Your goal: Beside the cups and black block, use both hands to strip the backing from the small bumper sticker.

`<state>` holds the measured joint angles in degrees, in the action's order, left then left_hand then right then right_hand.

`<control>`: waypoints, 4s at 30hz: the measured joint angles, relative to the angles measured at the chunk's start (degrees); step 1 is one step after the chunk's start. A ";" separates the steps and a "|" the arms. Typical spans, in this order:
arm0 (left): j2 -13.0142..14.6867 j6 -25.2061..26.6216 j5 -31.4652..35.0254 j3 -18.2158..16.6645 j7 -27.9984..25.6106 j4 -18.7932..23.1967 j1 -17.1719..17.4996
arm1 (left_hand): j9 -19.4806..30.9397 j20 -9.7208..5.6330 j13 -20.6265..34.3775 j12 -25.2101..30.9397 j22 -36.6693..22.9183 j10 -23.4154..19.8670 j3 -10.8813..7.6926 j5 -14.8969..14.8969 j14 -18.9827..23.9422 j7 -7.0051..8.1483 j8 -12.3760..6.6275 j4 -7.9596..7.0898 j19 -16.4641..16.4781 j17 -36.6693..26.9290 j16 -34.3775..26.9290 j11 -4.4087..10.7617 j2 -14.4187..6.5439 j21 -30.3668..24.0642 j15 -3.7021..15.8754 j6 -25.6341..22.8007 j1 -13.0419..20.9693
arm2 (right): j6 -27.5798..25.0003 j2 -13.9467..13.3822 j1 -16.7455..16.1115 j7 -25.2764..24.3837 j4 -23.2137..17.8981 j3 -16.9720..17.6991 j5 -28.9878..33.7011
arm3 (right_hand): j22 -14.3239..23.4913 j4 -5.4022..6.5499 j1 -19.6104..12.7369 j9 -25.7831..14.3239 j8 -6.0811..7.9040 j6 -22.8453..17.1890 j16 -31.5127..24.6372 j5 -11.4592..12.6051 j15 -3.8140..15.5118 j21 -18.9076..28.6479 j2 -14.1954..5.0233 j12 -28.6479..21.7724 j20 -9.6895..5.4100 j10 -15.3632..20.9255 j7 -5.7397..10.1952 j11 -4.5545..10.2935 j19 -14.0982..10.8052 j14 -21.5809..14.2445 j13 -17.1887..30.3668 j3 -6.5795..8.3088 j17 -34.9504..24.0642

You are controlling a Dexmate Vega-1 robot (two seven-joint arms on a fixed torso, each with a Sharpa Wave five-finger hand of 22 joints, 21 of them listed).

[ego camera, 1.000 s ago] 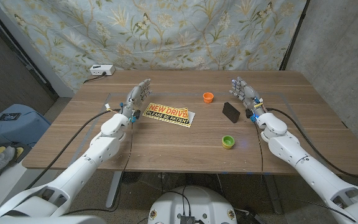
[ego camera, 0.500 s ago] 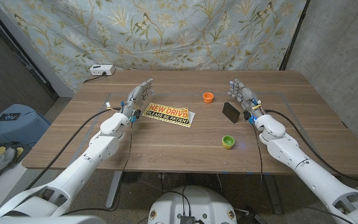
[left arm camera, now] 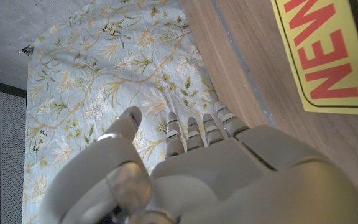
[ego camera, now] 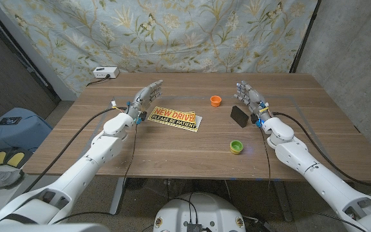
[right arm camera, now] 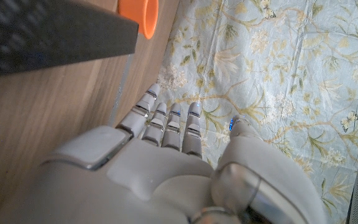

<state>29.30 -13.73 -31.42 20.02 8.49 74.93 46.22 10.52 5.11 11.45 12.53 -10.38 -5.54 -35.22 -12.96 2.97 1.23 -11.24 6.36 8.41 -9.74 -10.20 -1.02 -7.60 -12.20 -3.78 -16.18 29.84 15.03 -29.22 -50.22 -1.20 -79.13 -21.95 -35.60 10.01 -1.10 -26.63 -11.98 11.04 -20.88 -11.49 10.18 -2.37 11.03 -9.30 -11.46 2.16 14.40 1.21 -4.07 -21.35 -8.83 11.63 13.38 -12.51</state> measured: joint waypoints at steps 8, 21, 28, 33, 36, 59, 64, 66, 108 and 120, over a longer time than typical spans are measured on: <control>0.86 0.86 2.51 1.30 1.11 0.67 -1.42 | -0.13 -0.30 0.00 0.00 0.00 -0.20 -0.89 -2.11 0.00 -0.21 -0.28 2.11 0.30 0.00 0.00 0.20 0.08 0.00 0.00 -1.63 2.01 | 1.00 0.44 0.78 0.88 1.52 -0.03 0.15 | 0.00 0.00 0.00 0.00 0.00 0.00 0.00 0.00 0.00 0.00 0.00 0.00 0.00 0.00 0.00 0.00 0.00 0.00 0.00 0.00 0.00; 3.07 2.55 5.25 3.21 4.49 2.47 -3.80 | 0.03 -0.21 0.01 -0.04 -0.01 0.55 -2.16 -5.89 0.00 -1.64 -0.28 3.85 0.83 0.01 0.00 0.10 -0.15 0.00 0.00 -3.48 5.42 | 3.41 1.71 2.33 2.72 5.14 -0.03 0.19 | -0.01 0.01 0.00 -0.01 0.00 0.01 0.00 -0.01 0.00 0.24 0.00 0.00 0.00 0.00 0.00 0.00 0.00 0.00 -0.01 0.48 -0.01; 3.86 3.18 5.98 4.03 7.06 2.67 -4.99 | 0.03 -0.30 0.01 -0.24 0.26 0.96 -2.71 -7.83 -0.22 -2.82 -0.28 4.39 0.92 0.01 0.00 -0.32 0.29 0.00 -0.22 -4.67 7.36 | 3.94 2.19 3.25 3.36 6.79 -0.01 0.23 | -0.01 0.01 0.00 -0.01 0.00 0.01 0.00 -0.03 0.00 0.24 0.00 0.00 0.00 0.00 0.00 0.00 0.00 0.00 -0.01 0.47 -0.01; 4.68 3.69 7.12 5.03 8.66 2.67 -6.45 | 0.03 -0.30 0.01 -0.24 0.26 0.96 -3.20 -9.04 -0.54 -3.12 -0.67 4.39 0.91 0.01 0.00 -0.32 0.66 0.11 -0.53 -5.37 8.49 | 4.22 2.30 3.67 3.87 7.38 0.04 0.36 | -0.01 0.00 0.00 -0.02 0.00 0.01 0.00 -0.03 0.00 0.24 0.00 0.00 0.00 0.00 0.00 0.00 0.00 0.00 -0.01 0.47 -0.01; 5.54 4.30 8.63 6.16 9.69 3.07 -7.76 | 0.03 -0.30 0.01 -0.24 0.26 0.96 -3.44 -9.89 -0.54 -2.67 -0.67 4.62 0.91 0.01 0.00 -0.32 0.79 0.34 -0.53 -6.16 9.39 | 4.23 2.30 3.86 4.01 7.57 0.12 0.40 | -0.01 -0.24 0.00 -0.02 0.00 0.01 0.00 -0.03 0.00 0.24 0.00 0.00 0.00 0.00 0.00 0.00 0.00 0.00 -0.01 0.71 -0.01; 8.49 6.54 18.66 13.26 19.33 4.30 -17.01 | 0.30 -1.32 0.02 -0.23 0.25 1.69 -4.31 -13.60 -2.26 -3.08 -1.13 4.55 0.88 0.01 0.25 -0.01 2.99 0.78 -0.45 -9.42 14.60 | 4.60 1.64 2.78 3.48 6.59 0.99 0.43 | -0.02 -0.48 0.00 0.27 0.23 -0.31 0.00 -0.04 0.00 0.23 0.00 0.01 0.00 -0.11 -0.31 -0.32 0.01 0.00 -0.02 0.95 0.26; 9.57 7.26 20.93 14.28 20.77 5.79 -18.29 | 0.30 -1.33 0.02 -0.23 0.25 1.68 -4.30 -13.60 -2.59 -3.08 -1.13 4.54 0.45 0.02 0.25 -0.01 3.47 0.87 -0.72 -9.42 15.08 | 4.70 1.38 1.97 2.88 5.65 1.20 0.42 | -0.02 -0.23 0.00 0.26 0.23 -0.30 0.00 -0.04 0.00 0.23 0.00 0.01 0.00 -0.11 -0.31 -0.32 0.00 0.00 -0.02 1.19 0.26; 9.82 7.43 21.35 14.49 20.96 6.17 -18.54 | 0.30 -1.43 0.02 -0.23 0.25 1.90 -4.30 -13.60 -2.73 -2.77 -1.13 4.54 0.16 0.02 0.24 0.21 3.60 0.87 -0.58 -9.72 15.21 | 4.74 1.26 1.66 2.65 5.28 1.28 0.42 | -0.02 -0.23 0.00 0.26 0.23 -0.31 0.00 -0.04 0.00 0.23 0.00 0.01 0.00 -0.19 -0.31 -0.41 0.00 0.00 -0.02 1.19 0.26; 8.61 13.33 38.23 25.05 37.13 7.49 -33.48 | 0.55 -1.11 0.14 -1.12 0.23 7.93 -3.88 -16.09 -8.33 -0.21 0.23 4.13 -4.85 0.02 0.23 -0.52 5.55 1.43 -2.36 -6.52 22.58 | 5.76 -0.22 -1.45 -0.36 1.59 2.55 0.43 | -0.02 -0.79 0.00 0.25 0.22 -0.84 0.00 -0.04 -0.31 0.23 0.00 0.01 0.40 -0.73 -0.39 -0.94 -0.40 -0.31 -0.02 1.73 0.25; 6.71 13.12 41.90 27.64 40.75 6.54 -36.82 | 0.54 -1.11 0.14 -1.12 0.23 8.23 -3.48 -16.09 -8.63 -0.21 0.23 4.06 -4.85 0.02 0.23 -0.83 5.86 1.43 -2.67 -6.53 23.33 | 5.85 -1.10 -2.41 -1.24 0.19 3.24 0.37 | -0.02 -1.03 0.00 0.25 0.22 -0.83 -0.40 -0.04 -0.31 0.23 0.00 0.01 0.40 -0.73 -0.39 -0.93 -0.40 -0.31 -0.02 1.97 0.11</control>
<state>36.01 -0.61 10.49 47.66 49.24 81.47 9.40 11.06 3.99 11.59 11.41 -10.15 2.69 -38.70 -29.06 -5.66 1.02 -11.02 10.42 3.56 -9.72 -9.97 -1.85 -1.74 -10.76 -6.45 -22.71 53.17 20.89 -30.32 -52.63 -2.44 -78.94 -18.71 -35.23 9.99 -2.13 -26.63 -11.73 11.26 -21.71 -11.90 10.14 -2.68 11.26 -9.30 -11.45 2.56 13.66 0.82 -5.00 -21.75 -9.14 11.61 15.35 -12.40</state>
